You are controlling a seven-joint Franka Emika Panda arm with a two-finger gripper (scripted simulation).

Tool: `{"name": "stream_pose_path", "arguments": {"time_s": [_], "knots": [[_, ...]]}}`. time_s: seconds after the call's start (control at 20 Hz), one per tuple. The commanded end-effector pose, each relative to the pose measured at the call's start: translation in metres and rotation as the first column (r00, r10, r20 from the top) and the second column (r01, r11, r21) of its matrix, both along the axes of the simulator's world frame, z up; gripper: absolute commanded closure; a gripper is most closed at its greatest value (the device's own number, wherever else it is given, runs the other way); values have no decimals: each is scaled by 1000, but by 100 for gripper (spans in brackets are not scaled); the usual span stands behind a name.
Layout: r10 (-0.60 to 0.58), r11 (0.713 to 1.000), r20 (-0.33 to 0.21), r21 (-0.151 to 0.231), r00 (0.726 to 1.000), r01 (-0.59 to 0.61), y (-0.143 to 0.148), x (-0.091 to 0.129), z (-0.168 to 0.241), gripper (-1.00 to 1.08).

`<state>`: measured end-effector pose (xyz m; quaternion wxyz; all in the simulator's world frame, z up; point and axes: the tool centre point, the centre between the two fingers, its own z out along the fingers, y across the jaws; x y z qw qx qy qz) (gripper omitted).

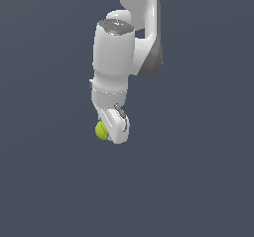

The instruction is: Pick up the object and move it to a goal position.

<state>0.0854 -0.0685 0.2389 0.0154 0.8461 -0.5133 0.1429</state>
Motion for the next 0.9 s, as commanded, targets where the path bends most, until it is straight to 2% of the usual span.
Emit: {"name": "stream_pose_path", "arguments": {"time_s": [0.0, 0.45, 0.85], "knots": [[-43, 999, 28, -12, 999, 43, 1, 4, 21, 108], [-189, 979, 122, -48, 974, 196, 8, 14, 92, 108], [-314, 940, 211, -69, 926, 334, 16, 19, 158, 108]]}}
